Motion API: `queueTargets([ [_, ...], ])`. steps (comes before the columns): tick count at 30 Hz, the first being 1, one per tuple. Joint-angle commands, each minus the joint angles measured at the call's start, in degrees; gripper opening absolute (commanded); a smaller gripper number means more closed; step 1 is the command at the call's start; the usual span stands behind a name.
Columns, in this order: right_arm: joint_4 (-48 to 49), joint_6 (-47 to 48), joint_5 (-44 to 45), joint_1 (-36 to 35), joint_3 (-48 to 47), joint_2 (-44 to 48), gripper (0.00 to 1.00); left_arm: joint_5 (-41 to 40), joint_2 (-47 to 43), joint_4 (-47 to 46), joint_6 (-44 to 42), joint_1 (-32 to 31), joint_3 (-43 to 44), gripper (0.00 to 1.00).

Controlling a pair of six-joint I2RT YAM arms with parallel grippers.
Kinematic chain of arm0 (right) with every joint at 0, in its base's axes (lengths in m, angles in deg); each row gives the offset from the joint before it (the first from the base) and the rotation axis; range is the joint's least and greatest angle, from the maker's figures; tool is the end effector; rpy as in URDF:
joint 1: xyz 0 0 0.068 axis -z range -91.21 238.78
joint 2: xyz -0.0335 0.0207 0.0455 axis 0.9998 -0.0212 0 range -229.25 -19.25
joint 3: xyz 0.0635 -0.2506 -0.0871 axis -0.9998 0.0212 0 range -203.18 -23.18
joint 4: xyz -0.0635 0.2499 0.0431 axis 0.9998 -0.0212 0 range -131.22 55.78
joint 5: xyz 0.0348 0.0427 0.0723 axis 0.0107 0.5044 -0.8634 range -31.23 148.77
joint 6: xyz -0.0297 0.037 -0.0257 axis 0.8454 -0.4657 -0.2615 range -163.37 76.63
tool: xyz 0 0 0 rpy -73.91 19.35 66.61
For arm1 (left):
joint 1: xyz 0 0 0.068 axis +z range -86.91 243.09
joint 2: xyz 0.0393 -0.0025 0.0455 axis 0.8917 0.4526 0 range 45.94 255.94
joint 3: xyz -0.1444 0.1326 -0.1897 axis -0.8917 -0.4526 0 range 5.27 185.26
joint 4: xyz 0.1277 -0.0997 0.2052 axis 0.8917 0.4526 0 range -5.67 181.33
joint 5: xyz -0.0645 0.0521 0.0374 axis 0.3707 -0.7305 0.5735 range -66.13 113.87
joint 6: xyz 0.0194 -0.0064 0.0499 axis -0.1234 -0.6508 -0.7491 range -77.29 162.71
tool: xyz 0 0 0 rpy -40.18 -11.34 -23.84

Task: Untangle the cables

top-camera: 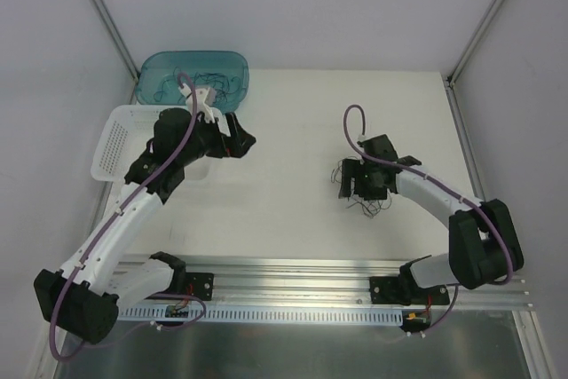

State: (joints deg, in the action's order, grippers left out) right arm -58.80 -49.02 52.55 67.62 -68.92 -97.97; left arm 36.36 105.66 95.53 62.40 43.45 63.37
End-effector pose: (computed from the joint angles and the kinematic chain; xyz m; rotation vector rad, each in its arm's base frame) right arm 0.2458 0.0994 0.1971 -0.3915 2.5687 0.3126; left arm 0.2231 -0.0878 0.3705 0.1595 1.8351 -0.6819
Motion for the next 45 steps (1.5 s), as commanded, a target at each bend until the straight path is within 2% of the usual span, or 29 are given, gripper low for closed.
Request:
queueTargets([
  [1, 6.82, -1.2, 2.78, -4.05, -3.57, -4.24, 0.81, 0.52, -4.96, 1.45, 5.96, -3.38, -7.11, 0.99],
  [5, 8.32, -2.61, 3.06, -12.13, -8.03, -11.61, 0.81, -0.45, -10.23, 2.24, 9.23, -7.34, -14.06, 0.99],
  [10, 7.44, -4.98, 2.53, -22.75, -13.67, -15.5, 0.8, -0.98, -13.66, 4.0, 11.78, -8.84, -17.23, 0.99],
  [13, 6.3, -6.21, 1.39, -26.1, -16.05, -15.15, 0.8, -0.89, -15.07, 4.35, 12.57, -9.28, -18.11, 0.99],
  [18, -0.46, -4.3, 3.93, -26.29, -18.16, -9.97, 0.8, -0.71, -13.59, 4.53, 12.75, -10.51, -17.15, 0.99],
  [21, -5.56, -2.09, 8.41, -25.86, -19.22, -5.23, 0.8, -1.42, -10.87, 4.44, 12.84, -12.35, -15.84, 0.99],
  [27, -9.08, -0.33, 11.05, -18.66, -15.19, 4.79, 0.78, -5.19, -3.14, 4.36, 12.75, -18.32, -10.83, 0.99],
  [30, -9.61, -1.2, 10.44, -11.02, -11.76, 6.99, 0.68, -6.77, 2.14, 4.18, 12.4, -21.83, -6.88, 0.99],
  [31, -9.09, -1.47, 10.09, -6.56, -10.79, 7.35, 0.64, -7.3, 3.63, 4.09, 12.4, -22.8, -5.91, 0.99],
  [33, -8.21, -2.08, 9.47, -2.76, -8.94, 8.05, 0.6, -8.53, 7.94, 3.92, 12.31, -24.47, -2.57, 0.99],
  [37, -5.75, -4.1, 7.45, 6.12, -6.04, 6.13, 0.51, -10.2, 15.23, 3.65, 12.22, -28.95, 3.05, 0.99],
  [45, -0.3, -5.95, 3.94, 11.76, -3.57, -1.87, 0.45, -12.05, 31.05, 3.48, 11.87, -33.45, 14.92, 0.99],
])
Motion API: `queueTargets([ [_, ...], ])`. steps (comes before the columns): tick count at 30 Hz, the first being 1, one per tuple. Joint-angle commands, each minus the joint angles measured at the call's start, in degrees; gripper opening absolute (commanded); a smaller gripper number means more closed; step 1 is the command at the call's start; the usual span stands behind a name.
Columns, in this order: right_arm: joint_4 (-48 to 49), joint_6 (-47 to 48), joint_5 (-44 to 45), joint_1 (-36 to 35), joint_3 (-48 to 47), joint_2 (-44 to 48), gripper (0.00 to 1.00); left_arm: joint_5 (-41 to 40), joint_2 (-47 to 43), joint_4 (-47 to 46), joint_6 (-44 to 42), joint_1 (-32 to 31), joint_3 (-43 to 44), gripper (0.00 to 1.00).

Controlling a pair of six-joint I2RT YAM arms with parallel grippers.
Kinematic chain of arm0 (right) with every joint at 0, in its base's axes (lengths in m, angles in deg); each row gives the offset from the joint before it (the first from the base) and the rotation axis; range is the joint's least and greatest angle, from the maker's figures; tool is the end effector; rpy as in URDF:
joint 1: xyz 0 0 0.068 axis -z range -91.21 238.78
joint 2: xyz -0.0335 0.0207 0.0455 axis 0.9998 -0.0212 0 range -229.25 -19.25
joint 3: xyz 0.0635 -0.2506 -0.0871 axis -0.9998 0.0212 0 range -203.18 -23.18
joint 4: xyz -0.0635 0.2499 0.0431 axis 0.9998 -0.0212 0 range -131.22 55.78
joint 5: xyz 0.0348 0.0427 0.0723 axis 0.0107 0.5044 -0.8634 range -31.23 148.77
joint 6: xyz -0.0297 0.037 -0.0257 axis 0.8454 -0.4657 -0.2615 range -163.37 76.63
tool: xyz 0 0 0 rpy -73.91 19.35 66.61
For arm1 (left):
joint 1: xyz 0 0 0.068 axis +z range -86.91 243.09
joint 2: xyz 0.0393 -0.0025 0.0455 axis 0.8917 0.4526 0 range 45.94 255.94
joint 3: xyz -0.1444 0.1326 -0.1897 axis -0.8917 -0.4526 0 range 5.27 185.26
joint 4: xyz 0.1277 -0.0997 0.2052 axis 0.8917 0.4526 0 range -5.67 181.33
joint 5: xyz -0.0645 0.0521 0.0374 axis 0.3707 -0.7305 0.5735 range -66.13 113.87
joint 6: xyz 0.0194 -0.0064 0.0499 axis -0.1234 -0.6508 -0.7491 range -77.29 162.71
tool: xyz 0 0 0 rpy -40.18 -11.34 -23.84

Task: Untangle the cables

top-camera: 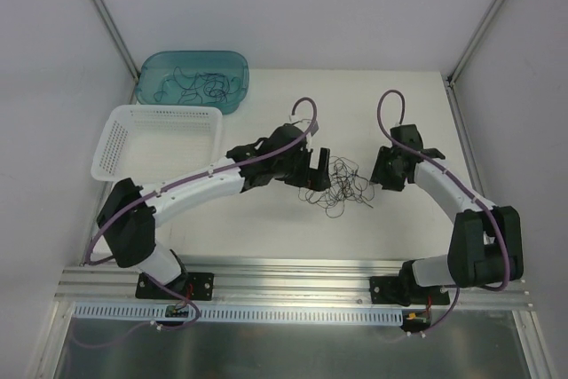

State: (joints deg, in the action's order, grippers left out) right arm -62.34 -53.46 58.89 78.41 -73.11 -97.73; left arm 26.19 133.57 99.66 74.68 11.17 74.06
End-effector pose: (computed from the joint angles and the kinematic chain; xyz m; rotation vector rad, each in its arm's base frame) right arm 0.2668 0.0489 0.2162 -0.0057 2.5655 0.1338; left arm 0.2154 -0.2773 0.2934 0.4234 2.2646 -0.8505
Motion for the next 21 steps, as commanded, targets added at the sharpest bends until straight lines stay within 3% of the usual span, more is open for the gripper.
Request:
queueTargets([
  [1, 4.2, -1.69, -2.41, 1.23, 0.89, -2.73, 0.44, -1.98, 4.37, -0.65, -0.33, -1.34, 5.03, 0.99],
  [8, 9.04, -0.73, -4.95, 1.58, 2.65, -7.03, 0.39, -3.82, 14.39, -0.65, 0.64, -2.04, 11.35, 0.99],
  [13, 10.36, -0.64, -6.71, 1.5, 3.7, -7.83, 0.22, -5.31, 19.5, -0.65, 1.43, -2.31, 13.82, 0.99],
  [18, 10.28, -0.37, -7.59, 0.27, 4.67, -6.52, 0.15, -6.99, 24.94, -0.57, 3.45, -2.31, 16.63, 0.98],
  [21, 9.75, -0.72, -7.77, -1.31, 5.11, -5.02, 0.05, -6.9, 27.58, -0.57, 4.68, -2.31, 17.95, 0.98],
])
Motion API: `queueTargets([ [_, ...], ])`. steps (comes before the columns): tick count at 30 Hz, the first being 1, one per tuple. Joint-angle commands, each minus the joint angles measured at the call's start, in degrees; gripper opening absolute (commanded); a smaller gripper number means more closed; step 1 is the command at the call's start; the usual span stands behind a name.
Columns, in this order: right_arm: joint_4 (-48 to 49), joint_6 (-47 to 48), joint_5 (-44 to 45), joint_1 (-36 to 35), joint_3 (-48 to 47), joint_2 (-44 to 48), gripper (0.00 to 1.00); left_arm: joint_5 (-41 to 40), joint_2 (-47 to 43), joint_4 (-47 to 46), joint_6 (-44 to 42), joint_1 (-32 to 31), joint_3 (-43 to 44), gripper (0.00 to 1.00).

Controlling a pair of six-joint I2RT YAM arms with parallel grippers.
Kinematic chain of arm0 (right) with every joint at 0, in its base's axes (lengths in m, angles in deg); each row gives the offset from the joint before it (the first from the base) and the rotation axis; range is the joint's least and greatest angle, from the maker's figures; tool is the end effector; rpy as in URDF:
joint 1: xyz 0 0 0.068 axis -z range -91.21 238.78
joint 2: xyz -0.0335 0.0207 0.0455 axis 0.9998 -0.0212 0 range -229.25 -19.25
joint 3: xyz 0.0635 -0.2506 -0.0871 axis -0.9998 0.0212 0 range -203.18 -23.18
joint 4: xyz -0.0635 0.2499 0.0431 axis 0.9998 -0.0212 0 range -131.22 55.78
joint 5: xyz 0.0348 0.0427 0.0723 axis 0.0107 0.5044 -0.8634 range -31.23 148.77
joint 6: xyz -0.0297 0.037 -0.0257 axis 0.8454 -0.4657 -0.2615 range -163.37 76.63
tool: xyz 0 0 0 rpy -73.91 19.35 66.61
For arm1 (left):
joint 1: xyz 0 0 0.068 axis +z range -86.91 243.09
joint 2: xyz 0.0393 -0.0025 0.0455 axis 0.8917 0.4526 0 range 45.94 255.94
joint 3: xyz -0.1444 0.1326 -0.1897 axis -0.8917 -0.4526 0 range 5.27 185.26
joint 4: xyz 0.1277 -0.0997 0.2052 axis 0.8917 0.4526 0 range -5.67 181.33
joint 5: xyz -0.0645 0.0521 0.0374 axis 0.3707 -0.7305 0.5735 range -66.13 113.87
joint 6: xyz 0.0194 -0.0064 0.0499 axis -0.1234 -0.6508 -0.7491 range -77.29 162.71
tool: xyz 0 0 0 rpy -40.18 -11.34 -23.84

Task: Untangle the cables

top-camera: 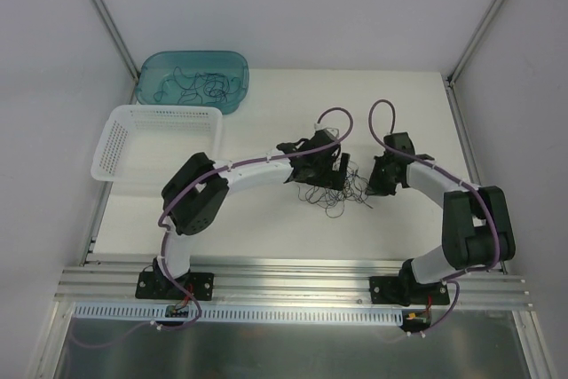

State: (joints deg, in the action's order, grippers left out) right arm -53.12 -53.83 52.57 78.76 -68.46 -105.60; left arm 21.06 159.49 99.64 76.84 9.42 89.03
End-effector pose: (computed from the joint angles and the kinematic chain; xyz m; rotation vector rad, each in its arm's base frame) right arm 0.2770 0.0529 0.1666 -0.0284 2.6324 0.2659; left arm 0.2652 -0.3578 0.2083 0.3935 2.4324 -0.6624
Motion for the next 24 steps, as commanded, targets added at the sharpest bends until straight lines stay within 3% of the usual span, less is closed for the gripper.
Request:
queueTargets([
  [1, 0.0, -0.53, -1.36, -2.02, 0.45, 3.28, 0.01, -1.85, 2.19, -0.55, 2.78, -0.56, 3.16, 0.97],
  [7, -4.64, -0.97, -0.84, -4.65, -1.04, 9.96, 0.01, -4.66, 4.65, -0.55, 4.45, -0.56, 2.98, 0.86],
  [11, -10.18, -0.01, -0.31, -5.8, -3.93, 15.58, 0.01, -6.94, 5.18, -0.55, 5.16, -0.38, 1.76, 0.65],
  [12, -11.5, 0.26, 0.13, -6.06, -5.6, 18.2, 0.01, -7.9, 5.1, -0.55, 5.59, -0.3, 1.32, 0.51],
  [18, -23.44, 4.56, 2.67, -6.06, -14.73, 25.43, 0.01, -9.58, 2.55, -0.46, 6.65, 1.99, -4.48, 0.04],
  [24, -31.63, 8.43, 5.76, -5.98, -29.06, 29.56, 0.01, -10.55, -3.69, -0.37, 6.91, 5.76, -13.88, 0.0],
])
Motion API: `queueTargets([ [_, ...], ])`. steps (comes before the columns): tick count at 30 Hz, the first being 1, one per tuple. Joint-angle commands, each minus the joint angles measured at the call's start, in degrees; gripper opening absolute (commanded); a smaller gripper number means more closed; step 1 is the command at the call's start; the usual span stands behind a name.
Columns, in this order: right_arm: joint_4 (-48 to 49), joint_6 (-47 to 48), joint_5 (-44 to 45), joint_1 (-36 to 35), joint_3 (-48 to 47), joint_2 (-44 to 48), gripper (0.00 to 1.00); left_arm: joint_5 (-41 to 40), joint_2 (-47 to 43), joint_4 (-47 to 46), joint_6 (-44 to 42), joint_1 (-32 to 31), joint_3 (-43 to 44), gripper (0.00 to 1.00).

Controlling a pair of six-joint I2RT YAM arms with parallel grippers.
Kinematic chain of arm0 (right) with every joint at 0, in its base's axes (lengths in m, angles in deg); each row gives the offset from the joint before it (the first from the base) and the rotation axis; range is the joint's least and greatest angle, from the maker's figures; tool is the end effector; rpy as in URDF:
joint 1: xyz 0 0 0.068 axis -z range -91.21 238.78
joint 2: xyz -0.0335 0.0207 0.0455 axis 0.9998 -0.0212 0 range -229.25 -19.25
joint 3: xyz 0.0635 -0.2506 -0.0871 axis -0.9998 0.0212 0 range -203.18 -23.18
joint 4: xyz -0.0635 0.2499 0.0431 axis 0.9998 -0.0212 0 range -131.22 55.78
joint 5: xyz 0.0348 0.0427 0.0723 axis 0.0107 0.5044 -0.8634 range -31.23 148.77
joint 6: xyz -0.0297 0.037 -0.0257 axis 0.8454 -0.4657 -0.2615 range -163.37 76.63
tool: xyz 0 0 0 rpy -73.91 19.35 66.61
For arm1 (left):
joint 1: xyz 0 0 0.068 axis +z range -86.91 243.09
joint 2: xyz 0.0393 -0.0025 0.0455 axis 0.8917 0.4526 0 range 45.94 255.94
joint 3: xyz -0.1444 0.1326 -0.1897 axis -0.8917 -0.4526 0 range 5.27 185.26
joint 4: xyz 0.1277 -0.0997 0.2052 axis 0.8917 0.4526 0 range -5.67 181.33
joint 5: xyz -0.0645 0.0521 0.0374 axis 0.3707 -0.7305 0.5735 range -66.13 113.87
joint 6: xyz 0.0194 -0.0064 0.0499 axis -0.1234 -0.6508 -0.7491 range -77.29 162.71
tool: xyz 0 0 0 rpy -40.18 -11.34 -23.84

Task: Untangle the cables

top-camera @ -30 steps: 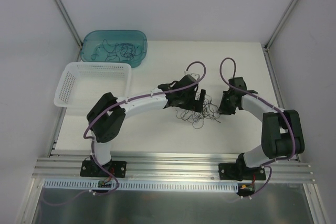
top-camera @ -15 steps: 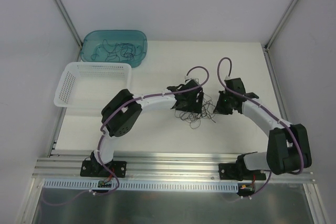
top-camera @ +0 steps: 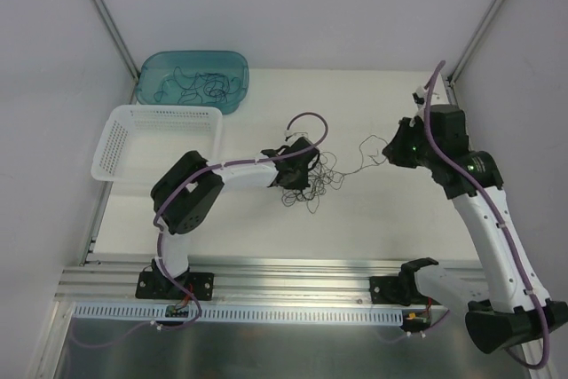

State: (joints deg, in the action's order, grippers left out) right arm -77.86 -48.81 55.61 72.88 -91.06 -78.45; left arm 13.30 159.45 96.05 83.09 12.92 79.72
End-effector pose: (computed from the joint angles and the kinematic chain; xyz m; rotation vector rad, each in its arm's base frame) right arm 0.1991 0.0589 0.3738 -0.2314 2.1805 0.2710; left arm 0.2755 -0.3202 0.1634 0.1309 2.4918 -0.4689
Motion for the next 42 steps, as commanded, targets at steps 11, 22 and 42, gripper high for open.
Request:
queueTargets([
  [11, -8.57, 8.86, 6.93, 0.08, -26.95, 5.41, 0.01, -1.83, -11.91, 3.3, 1.1, 7.55, -15.39, 0.0],
  [22, -7.43, 10.36, 8.97, 0.08, -38.64, 5.24, 0.01, -1.83, -14.28, 3.3, 2.42, 8.34, -18.38, 0.0],
  [42, 2.85, 10.87, -22.41, -0.97, -8.42, 8.14, 0.01, 13.54, -43.36, 3.3, -12.95, 4.73, -15.84, 0.99],
])
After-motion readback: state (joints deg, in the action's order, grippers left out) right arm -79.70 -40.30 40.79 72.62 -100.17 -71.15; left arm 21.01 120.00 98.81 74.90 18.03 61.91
